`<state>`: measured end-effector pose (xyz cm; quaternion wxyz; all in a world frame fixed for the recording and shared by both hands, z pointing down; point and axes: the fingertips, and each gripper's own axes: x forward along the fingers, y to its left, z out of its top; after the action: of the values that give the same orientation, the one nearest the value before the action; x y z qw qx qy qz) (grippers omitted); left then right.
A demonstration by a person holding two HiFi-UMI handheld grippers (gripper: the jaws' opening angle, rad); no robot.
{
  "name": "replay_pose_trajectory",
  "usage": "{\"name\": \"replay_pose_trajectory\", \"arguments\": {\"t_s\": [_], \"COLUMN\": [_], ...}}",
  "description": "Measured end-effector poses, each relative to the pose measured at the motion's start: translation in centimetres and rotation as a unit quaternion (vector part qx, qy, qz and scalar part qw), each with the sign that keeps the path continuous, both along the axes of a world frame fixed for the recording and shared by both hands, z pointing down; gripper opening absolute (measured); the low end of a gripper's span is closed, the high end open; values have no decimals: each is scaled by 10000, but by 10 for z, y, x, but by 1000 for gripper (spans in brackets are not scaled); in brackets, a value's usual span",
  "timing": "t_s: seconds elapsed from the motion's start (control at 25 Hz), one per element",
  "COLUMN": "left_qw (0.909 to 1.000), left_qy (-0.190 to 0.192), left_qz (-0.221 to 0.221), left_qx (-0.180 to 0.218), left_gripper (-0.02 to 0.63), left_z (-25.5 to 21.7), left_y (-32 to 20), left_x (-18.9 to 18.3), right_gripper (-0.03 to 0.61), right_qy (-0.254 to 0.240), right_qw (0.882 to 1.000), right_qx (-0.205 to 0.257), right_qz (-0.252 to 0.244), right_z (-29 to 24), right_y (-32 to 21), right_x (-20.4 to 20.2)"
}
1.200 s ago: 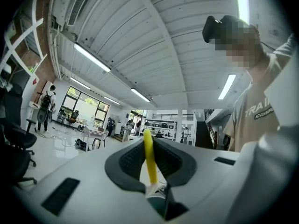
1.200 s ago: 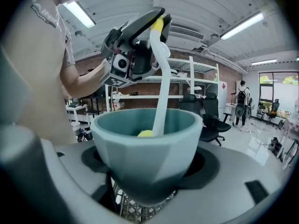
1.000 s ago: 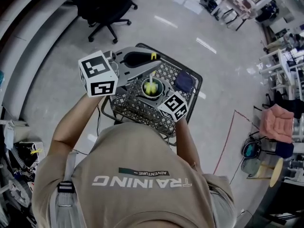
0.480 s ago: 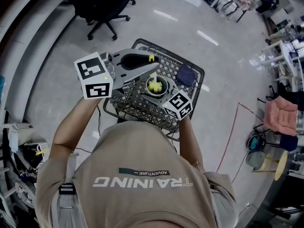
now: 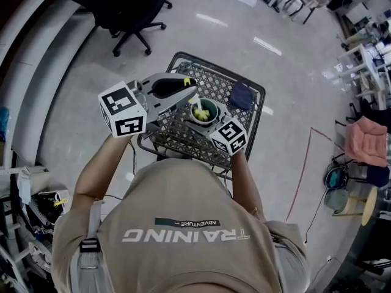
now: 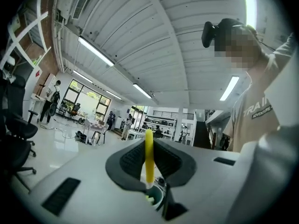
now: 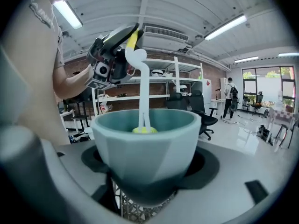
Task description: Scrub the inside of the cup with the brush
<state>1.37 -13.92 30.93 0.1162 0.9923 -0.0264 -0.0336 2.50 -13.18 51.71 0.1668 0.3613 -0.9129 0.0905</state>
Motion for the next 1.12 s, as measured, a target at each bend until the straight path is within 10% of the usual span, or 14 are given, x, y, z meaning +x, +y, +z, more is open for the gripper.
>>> {"name": "replay_pose_trajectory", "arguments": {"t_s": [0.76,1.12], "left_qw": [9863,9958], "left_qy": [1502,682], "left_qz": [339,-588], "left_qx": [596,159], "left_gripper": [52,52], "left_z": [-69,-24], "left_y": [20,4], "left_x": [-51,-68], "right_gripper": [400,400], "right_qy": [21,19], "right_qw": [9991,9971], "right_qx": [-330,-219], "right_qz": [263,726], "right_z": [61,135], "right_y": [16,2], "right_x": [-14,21]}}
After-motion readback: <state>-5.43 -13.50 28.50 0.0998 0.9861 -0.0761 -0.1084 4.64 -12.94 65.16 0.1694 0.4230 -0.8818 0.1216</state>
